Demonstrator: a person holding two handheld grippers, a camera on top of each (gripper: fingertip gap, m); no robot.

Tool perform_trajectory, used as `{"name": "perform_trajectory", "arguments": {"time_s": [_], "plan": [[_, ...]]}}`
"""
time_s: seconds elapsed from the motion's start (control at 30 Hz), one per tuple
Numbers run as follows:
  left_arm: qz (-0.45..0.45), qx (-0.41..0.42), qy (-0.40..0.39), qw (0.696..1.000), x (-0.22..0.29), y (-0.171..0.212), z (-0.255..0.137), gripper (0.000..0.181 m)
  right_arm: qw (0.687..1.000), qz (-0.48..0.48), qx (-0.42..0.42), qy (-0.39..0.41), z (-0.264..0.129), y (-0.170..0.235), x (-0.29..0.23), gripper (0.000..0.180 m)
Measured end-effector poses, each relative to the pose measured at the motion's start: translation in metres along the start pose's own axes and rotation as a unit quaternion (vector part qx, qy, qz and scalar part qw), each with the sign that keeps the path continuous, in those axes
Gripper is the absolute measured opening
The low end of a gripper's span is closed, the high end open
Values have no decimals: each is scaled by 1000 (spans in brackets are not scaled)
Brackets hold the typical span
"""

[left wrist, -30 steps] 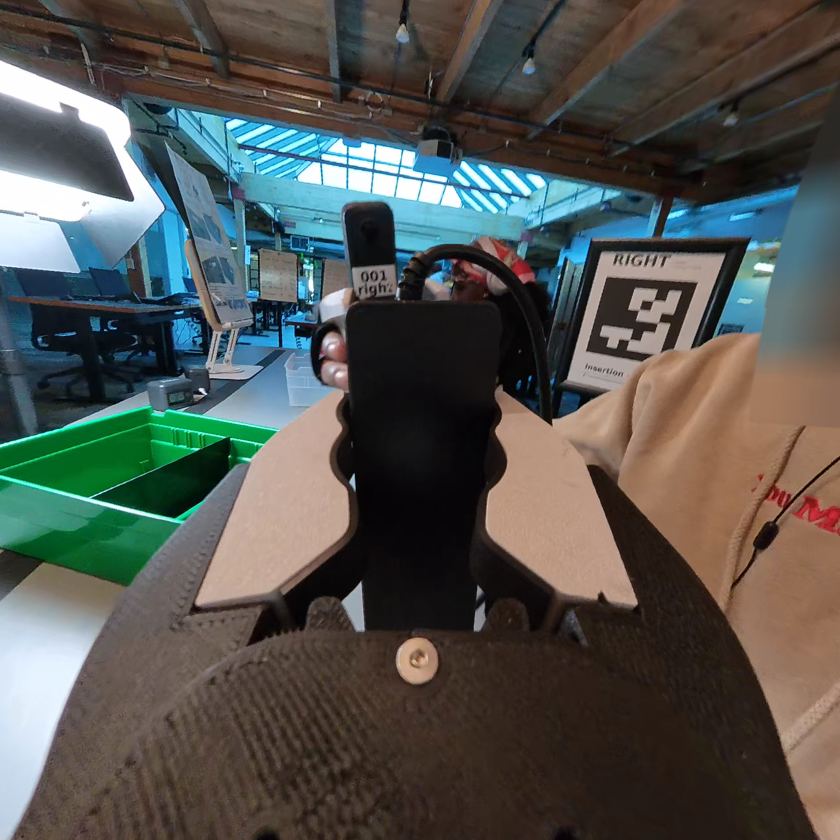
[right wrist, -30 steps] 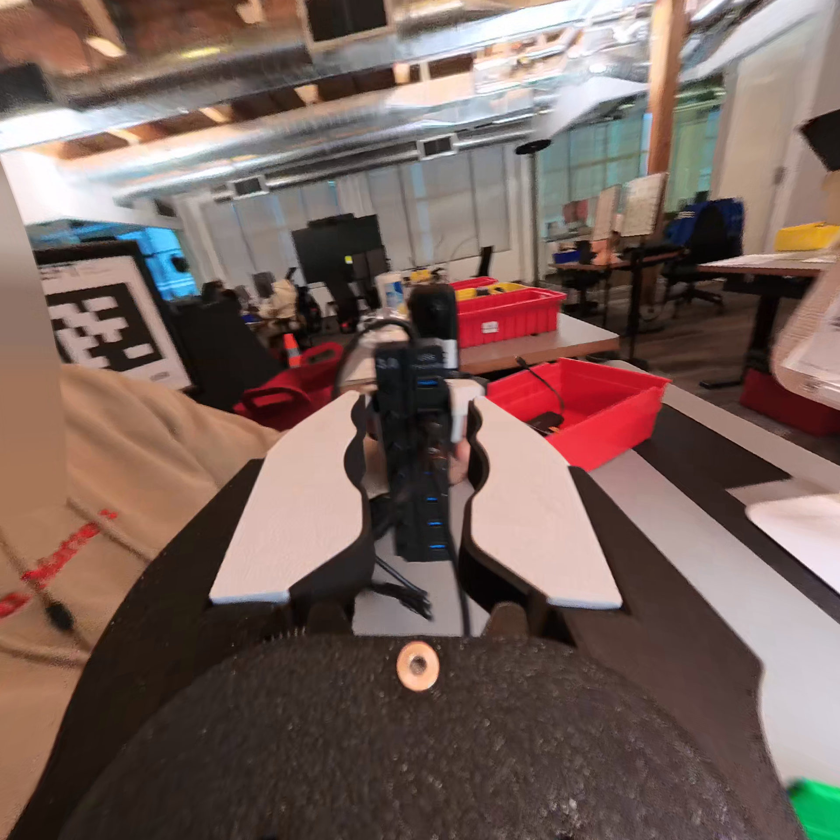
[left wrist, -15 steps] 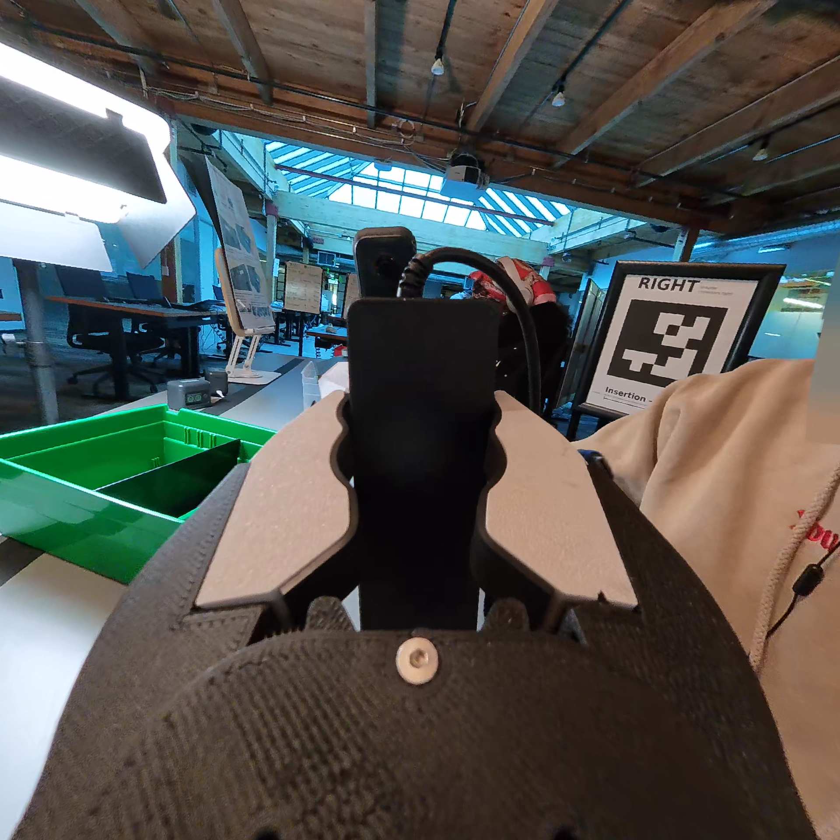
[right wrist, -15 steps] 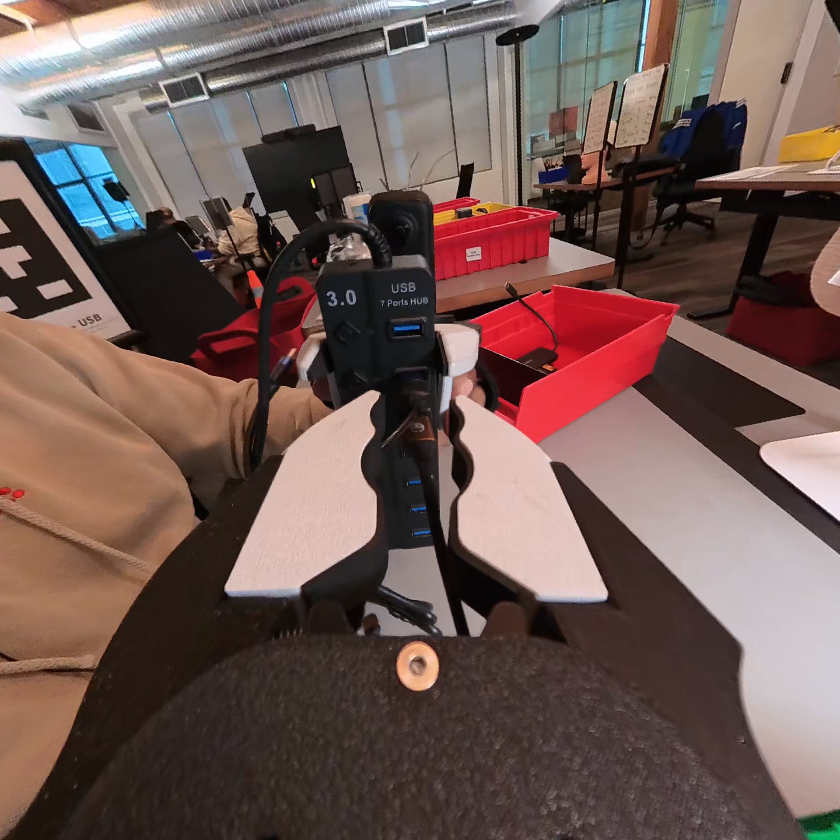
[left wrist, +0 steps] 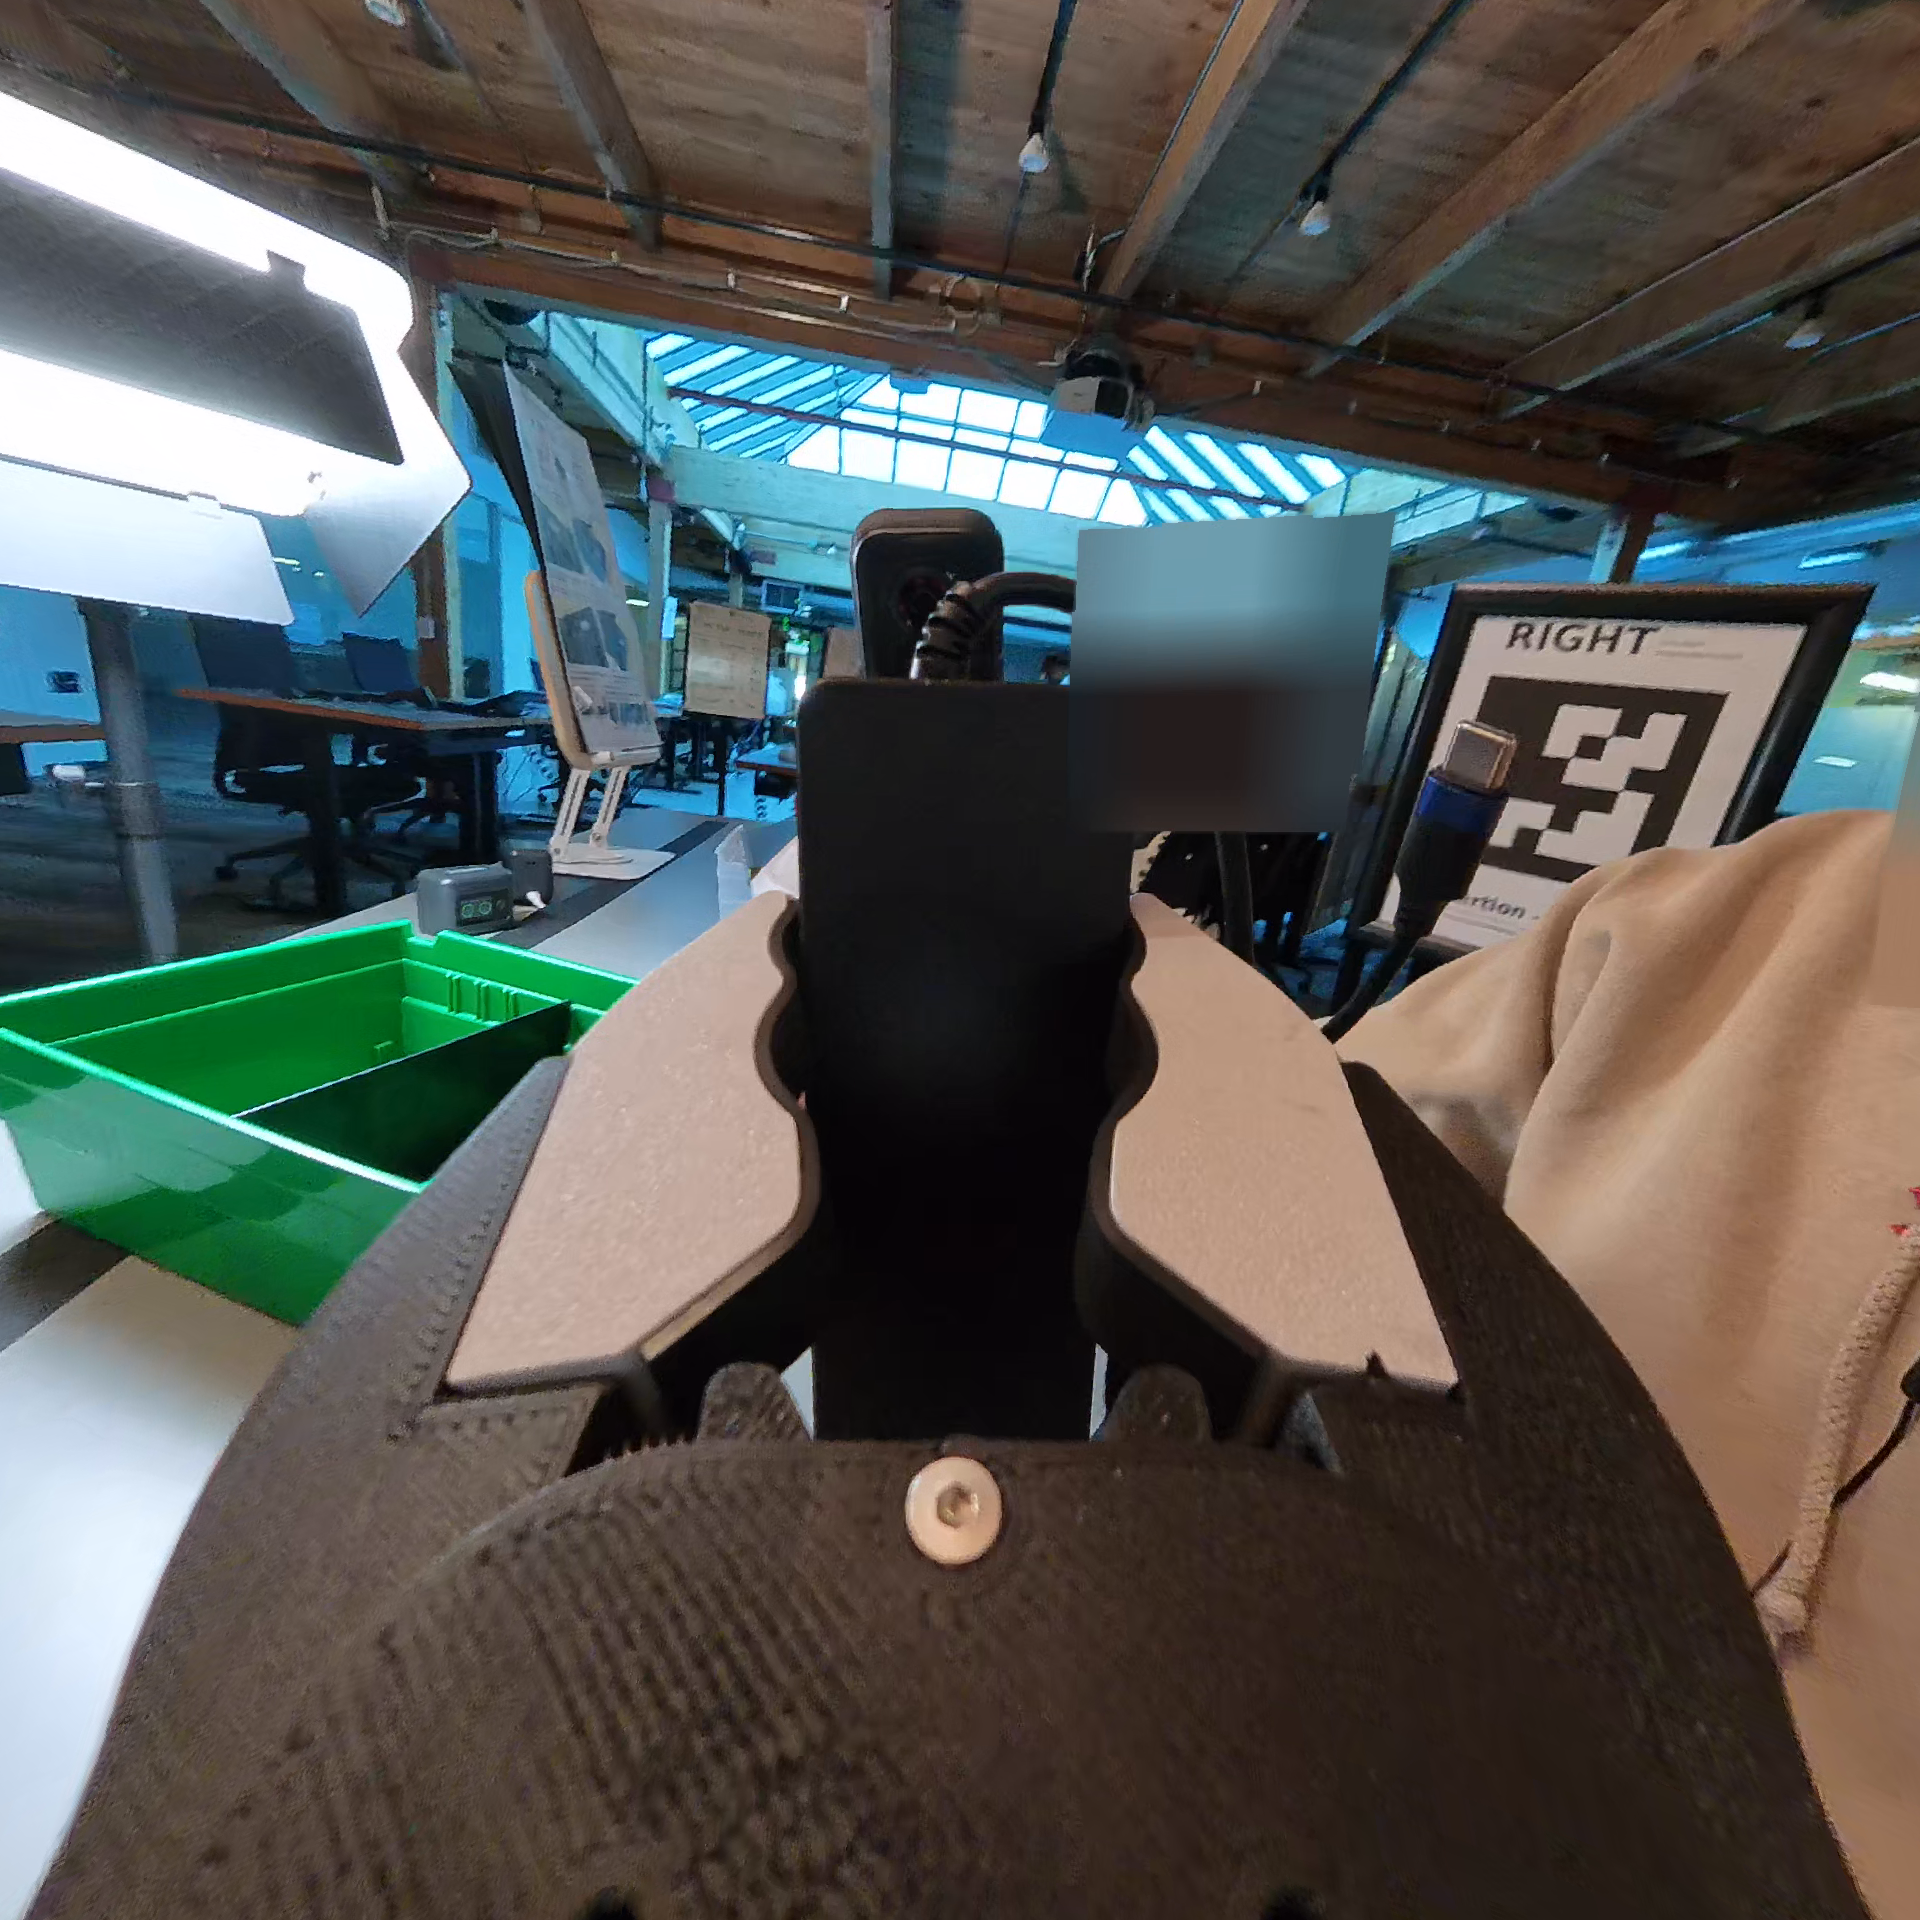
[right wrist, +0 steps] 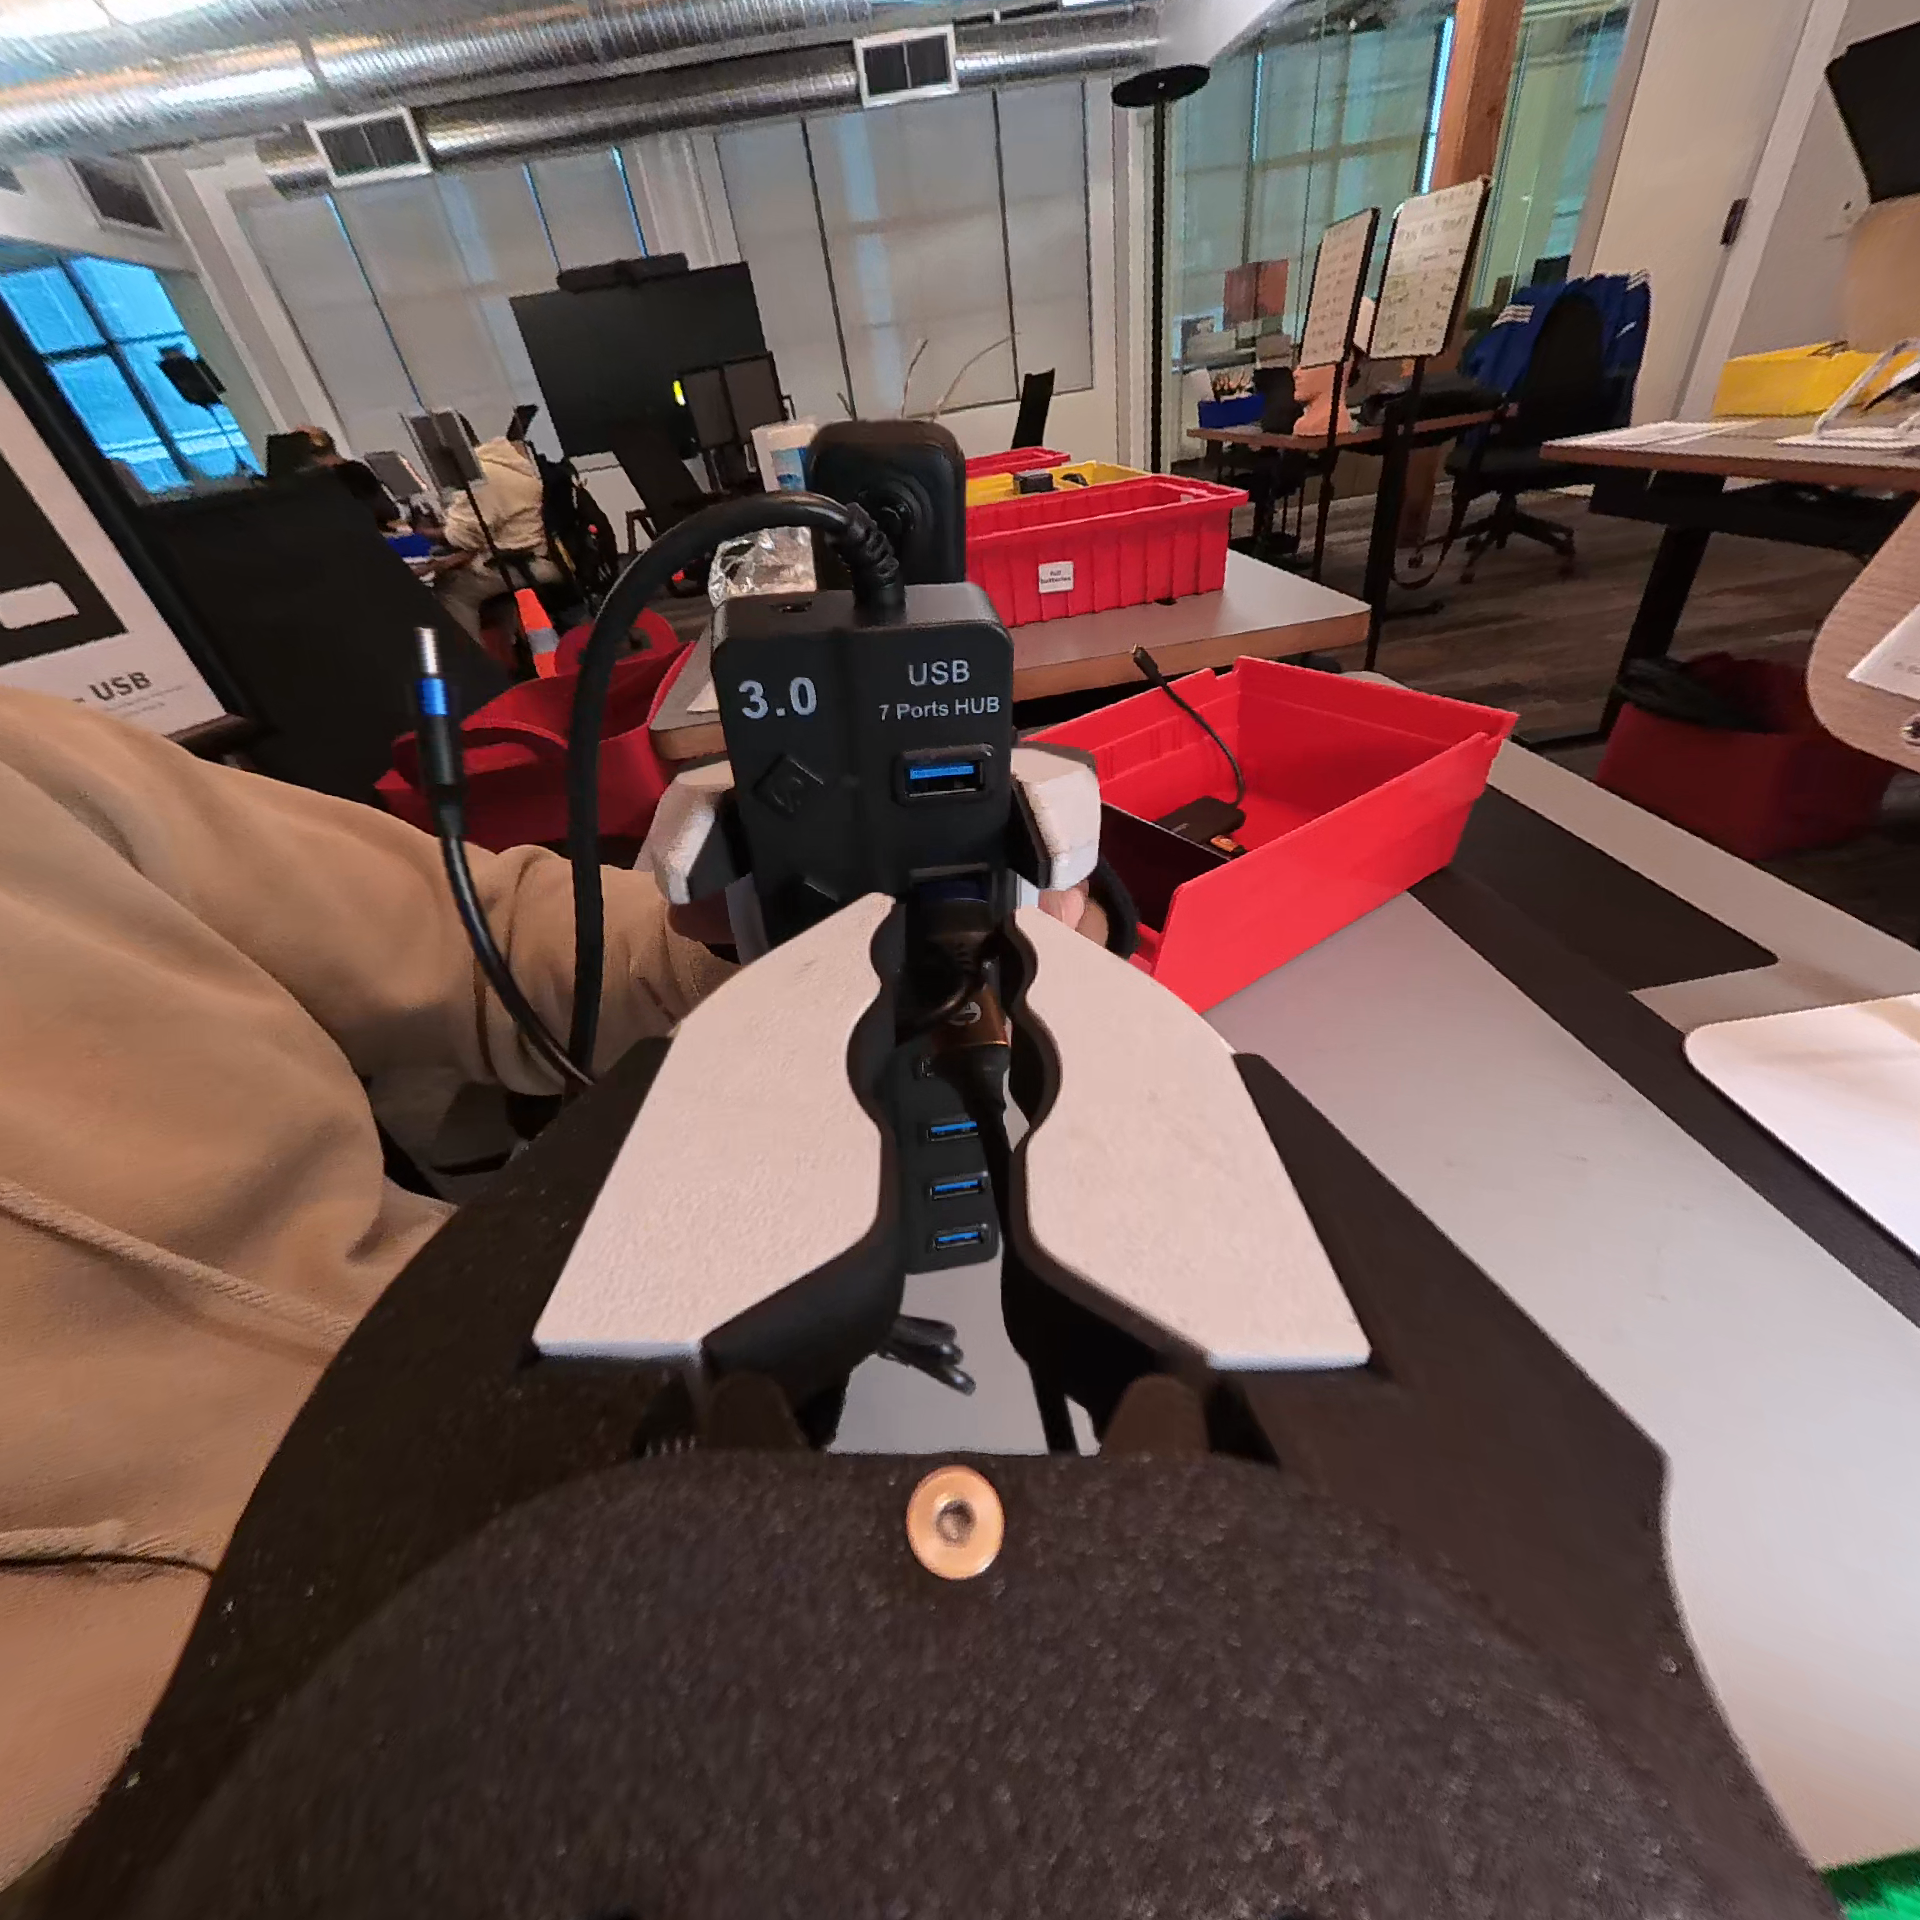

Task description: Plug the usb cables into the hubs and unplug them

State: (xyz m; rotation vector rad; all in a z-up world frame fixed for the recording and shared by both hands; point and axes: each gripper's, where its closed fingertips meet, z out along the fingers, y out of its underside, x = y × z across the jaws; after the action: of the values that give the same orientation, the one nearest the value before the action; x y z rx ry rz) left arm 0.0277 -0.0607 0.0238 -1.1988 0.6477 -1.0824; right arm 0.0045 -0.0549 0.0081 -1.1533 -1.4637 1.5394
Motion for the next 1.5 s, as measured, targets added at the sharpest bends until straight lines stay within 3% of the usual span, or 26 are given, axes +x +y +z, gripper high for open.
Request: {"name": "perform_trajectory", "arguments": {"time_s": [0.13,0.33,0.53,0.87,0.93,1.0,1.17,1.5], "plan": [[-6,-57,-17,998,-3,3,0,57,1000,-13,10,4,1,0,1,16],[85,-138,-61,985,-5,11,-3,62,999,-45,9,17,4,0,-2,15],[115,-86,-72,987,-4,-4,-2,58,996,-73,49,27,5,-8,-4,15],[135,-86,-93,983,-10,-4,0,57,995,-81,57,26,2,-8,1,15],[132,-31,-134,982,-23,-29,-19,57,992,-67,97,50,-20,-20,16,15],[113,33,-157,981,-35,-76,-64,57,988,-65,120,75,-58,-33,35,15],[180,-50,-184,965,-34,-80,-66,58,990,-84,98,54,-51,-37,31,15],[177,-43,-204,962,-34,-95,-81,58,992,-59,75,77,-66,-30,49,16]]}}
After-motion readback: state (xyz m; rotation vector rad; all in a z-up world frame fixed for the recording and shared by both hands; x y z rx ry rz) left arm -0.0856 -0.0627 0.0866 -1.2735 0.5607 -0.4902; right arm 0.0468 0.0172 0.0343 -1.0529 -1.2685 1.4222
